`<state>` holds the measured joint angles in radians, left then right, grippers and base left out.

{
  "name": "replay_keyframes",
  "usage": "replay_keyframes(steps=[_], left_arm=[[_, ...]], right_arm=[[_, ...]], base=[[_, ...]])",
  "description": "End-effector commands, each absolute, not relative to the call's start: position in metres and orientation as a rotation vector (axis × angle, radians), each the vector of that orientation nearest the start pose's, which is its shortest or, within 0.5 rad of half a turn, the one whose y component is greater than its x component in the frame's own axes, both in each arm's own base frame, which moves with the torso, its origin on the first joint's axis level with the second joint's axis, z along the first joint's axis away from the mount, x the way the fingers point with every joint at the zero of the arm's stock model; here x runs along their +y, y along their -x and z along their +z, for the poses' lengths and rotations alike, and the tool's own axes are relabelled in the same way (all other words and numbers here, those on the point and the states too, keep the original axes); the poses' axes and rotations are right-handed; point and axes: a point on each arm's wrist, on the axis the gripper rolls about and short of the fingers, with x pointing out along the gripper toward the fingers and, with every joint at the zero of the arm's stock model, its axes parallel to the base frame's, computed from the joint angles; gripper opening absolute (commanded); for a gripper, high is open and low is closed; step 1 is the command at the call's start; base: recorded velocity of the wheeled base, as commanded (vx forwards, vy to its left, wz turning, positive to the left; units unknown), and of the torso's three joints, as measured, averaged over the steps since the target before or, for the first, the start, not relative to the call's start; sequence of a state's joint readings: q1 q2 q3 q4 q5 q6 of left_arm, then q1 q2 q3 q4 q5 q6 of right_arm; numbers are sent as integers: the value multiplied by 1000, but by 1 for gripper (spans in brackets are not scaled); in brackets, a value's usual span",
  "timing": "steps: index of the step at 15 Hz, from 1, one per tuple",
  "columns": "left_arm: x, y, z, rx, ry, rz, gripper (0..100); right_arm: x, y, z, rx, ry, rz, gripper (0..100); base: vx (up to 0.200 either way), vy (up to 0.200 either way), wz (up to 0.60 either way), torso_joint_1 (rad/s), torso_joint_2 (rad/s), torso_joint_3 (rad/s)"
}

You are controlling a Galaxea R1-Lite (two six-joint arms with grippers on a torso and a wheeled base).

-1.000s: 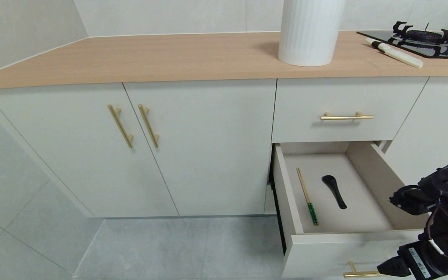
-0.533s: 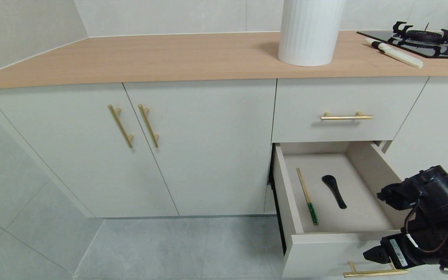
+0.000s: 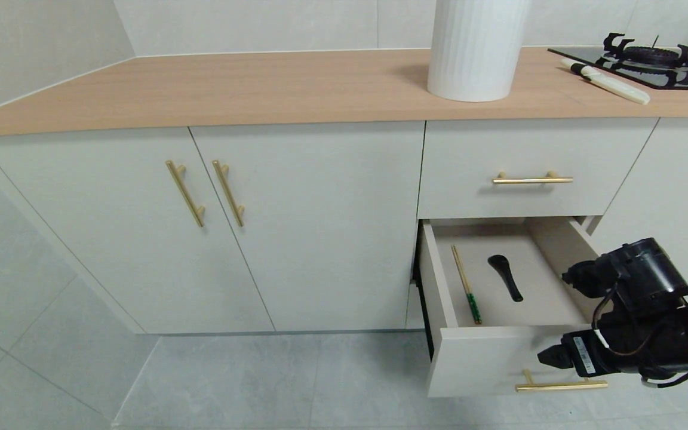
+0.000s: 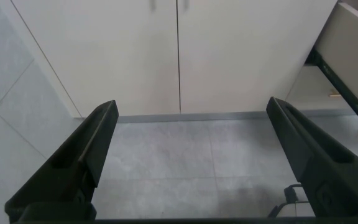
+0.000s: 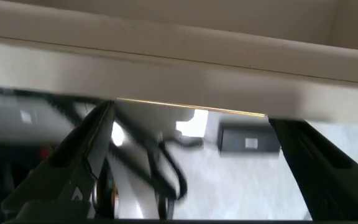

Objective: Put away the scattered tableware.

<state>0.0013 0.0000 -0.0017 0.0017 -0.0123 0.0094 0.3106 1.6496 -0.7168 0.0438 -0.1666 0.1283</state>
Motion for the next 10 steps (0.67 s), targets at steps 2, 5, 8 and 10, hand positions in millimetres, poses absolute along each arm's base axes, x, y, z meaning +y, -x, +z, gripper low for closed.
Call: replay_keyframes(steps=[2,5,8,10], left_arm=[[0,23,76,1,-9,-11,100],[0,23,76,1,-9,-11,100],[0,23,76,1,-9,-11,100],[0,23,76,1,-9,-11,100]], right_arm=[[73,-264,117,943,127,10,100],[74,-293,123,902,110,-13,100],[74,-322,122,876,91,-34,100],[73,-341,120,862,79,-48,100]], base=[[0,0,0,0,0,0],[0,0,0,0,0,0],[0,0,0,0,0,0],[0,0,0,0,0,0]])
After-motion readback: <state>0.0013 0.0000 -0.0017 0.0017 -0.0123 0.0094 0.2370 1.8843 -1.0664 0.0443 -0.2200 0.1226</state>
